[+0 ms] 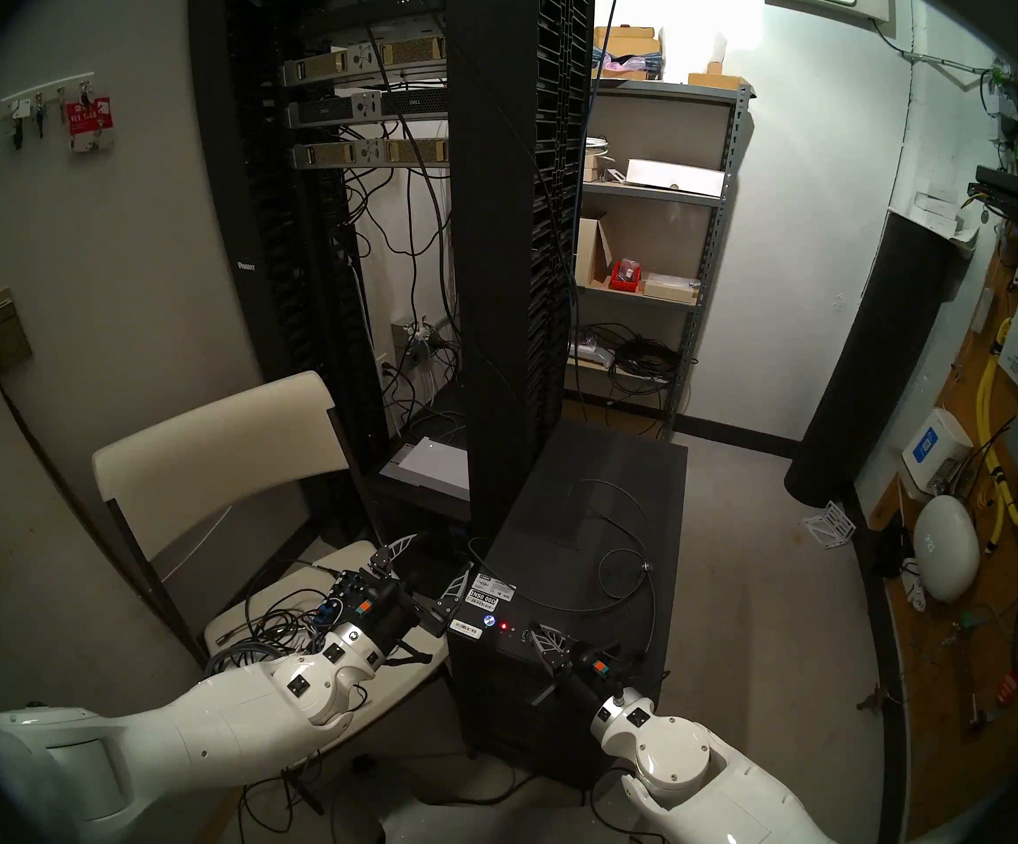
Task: Insert the cable into the workstation's USB slot
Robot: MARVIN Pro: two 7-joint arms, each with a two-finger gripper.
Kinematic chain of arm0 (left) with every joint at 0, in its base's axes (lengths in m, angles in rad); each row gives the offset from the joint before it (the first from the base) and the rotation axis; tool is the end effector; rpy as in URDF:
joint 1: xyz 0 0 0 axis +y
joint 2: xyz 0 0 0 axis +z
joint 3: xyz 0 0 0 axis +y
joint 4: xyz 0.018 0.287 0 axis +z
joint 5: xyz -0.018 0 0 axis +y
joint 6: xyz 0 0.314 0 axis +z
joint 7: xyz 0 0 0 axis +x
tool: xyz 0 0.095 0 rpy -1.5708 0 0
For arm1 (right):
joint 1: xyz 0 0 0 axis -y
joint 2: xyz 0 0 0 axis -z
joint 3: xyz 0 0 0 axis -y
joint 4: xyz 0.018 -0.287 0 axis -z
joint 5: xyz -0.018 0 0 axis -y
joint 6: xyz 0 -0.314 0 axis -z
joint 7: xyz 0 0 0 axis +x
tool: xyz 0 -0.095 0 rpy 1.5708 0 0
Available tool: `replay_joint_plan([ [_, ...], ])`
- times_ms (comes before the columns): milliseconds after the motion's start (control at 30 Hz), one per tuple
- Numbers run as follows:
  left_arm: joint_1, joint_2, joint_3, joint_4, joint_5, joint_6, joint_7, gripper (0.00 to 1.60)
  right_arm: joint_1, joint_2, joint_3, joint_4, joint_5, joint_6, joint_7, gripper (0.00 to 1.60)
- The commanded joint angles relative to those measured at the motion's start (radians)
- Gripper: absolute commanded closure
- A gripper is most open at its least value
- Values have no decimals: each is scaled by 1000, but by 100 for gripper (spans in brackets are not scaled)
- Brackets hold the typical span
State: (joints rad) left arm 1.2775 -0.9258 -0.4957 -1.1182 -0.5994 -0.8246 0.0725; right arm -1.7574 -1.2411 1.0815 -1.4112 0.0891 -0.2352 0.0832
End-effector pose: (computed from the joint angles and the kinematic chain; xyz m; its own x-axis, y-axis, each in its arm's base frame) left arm 0.3586 0.0071 -0.4357 -0.1524 -0.0587 0.9866 -0.5354 -0.8342 -0.1323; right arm 0.2882 0.0792 -0.4551 0.1550 0.2155 0.9641 0.5554 -0.8261 0.0953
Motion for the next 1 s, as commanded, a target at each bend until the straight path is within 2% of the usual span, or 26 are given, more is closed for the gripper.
replay_joint_plan([
  [0,-18,-22,-7,19,-4,-15,-5,0,5,13,12,-40,20,14,18,160],
  [233,-18,-27,-10,26,-9,-14,-10,0,7,25,16,-44,56,28,76,160],
  [767,-17,-26,-10,29,-13,-16,-11,0,29,7,8,-10,49,12,88,160],
  [967,-14,-20,-11,24,-12,-17,-6,0,55,3,-1,33,28,-8,87,160],
])
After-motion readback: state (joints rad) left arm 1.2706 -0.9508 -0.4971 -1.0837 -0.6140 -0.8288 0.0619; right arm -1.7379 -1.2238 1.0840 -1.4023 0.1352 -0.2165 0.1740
